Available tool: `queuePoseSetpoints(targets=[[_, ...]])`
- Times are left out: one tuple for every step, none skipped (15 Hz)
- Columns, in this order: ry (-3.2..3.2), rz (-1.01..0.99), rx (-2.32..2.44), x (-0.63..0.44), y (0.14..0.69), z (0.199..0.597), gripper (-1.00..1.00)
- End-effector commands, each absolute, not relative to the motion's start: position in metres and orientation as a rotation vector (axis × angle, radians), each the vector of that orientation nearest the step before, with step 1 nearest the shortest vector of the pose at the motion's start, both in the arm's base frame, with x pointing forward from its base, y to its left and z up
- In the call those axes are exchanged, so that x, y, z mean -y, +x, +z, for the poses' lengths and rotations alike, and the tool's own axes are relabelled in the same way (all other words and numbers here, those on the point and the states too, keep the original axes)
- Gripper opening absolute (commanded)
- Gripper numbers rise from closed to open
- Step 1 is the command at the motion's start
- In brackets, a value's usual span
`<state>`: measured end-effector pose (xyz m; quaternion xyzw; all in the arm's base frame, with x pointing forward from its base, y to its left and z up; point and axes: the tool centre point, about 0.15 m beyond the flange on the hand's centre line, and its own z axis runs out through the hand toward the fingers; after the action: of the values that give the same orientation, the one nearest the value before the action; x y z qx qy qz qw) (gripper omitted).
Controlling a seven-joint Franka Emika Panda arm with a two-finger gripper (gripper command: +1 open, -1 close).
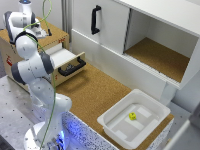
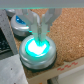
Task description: Toggle the green light switch to turn on the green light
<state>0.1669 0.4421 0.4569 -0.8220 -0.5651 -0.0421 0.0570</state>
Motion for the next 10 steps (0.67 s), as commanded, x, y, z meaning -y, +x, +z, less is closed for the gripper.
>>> queuePoseSetpoints(targets=[[-2.636,-0.080,1.670,-0.447,0.170,0.442,-1.00],[-2.645,-0.126,1.556,-0.443,0.174,0.464,-1.00],[-2.618,-0.182,1.451,-0.439,0.175,0.496,-1.00],[-2.580,-0.227,1.345,-0.431,0.174,0.533,-1.00],[-2.562,-0.276,1.290,-0.423,0.172,0.561,-1.00],[-2.547,-0.302,1.239,-0.414,0.171,0.580,1.00],[-2.550,-0.319,1.128,-0.400,0.173,0.598,1.00],[-2.562,-0.334,1.055,-0.389,0.176,0.600,1.00],[-2.590,-0.354,1.006,-0.378,0.178,0.600,1.00],[-2.608,-0.356,0.957,-0.369,0.180,0.600,1.00]])
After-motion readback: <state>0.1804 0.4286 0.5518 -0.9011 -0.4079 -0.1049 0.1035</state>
